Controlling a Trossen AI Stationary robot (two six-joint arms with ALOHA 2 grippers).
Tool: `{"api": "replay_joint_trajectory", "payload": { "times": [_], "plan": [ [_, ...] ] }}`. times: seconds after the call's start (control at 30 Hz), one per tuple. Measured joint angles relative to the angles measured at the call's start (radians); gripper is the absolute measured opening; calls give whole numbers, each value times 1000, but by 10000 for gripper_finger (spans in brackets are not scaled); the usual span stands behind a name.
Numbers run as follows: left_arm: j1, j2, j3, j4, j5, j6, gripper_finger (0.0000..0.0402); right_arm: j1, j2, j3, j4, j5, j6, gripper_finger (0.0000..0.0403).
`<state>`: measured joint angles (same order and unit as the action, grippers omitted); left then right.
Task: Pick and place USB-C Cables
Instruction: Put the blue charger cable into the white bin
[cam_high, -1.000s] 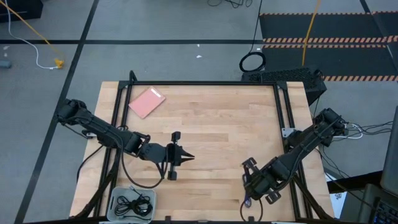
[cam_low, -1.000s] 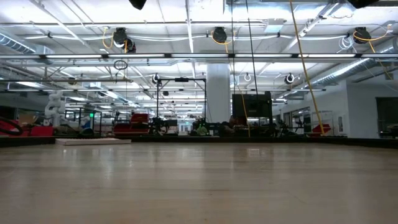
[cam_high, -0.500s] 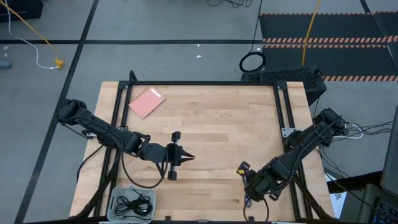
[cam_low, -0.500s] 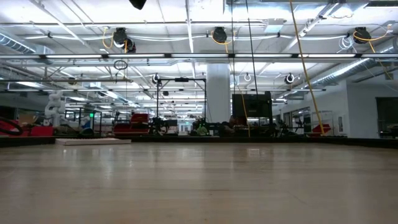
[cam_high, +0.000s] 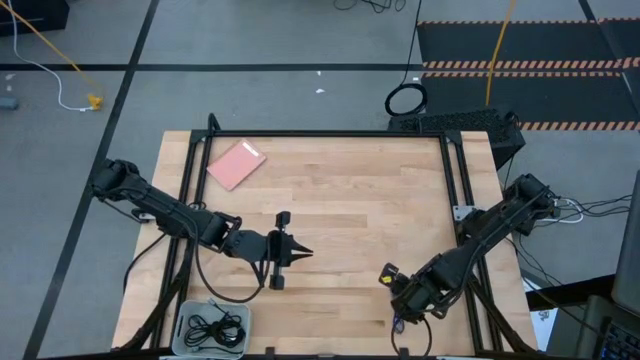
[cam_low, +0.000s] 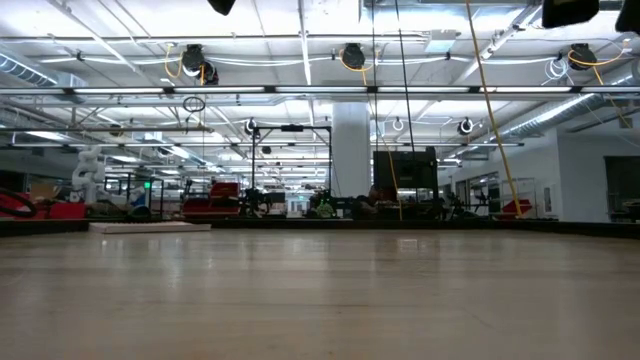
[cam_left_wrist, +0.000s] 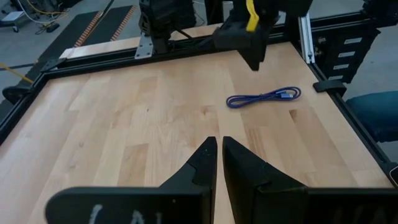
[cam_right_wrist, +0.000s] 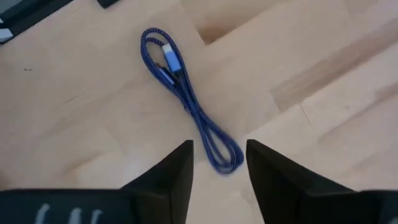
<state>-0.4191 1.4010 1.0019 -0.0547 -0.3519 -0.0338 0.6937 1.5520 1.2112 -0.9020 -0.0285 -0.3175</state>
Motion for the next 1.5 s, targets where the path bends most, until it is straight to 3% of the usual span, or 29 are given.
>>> {"api": "replay_joint_trajectory", "payload": {
  "times": [0.53,1.5],
  "plan": [
    [0,0,0,4,0,0,31,-21,0,-245,417,-108,-145,144],
    [0,0,0,5,0,-1,31,-137,1,-401,531,-217,-346,144]
  ]
}}
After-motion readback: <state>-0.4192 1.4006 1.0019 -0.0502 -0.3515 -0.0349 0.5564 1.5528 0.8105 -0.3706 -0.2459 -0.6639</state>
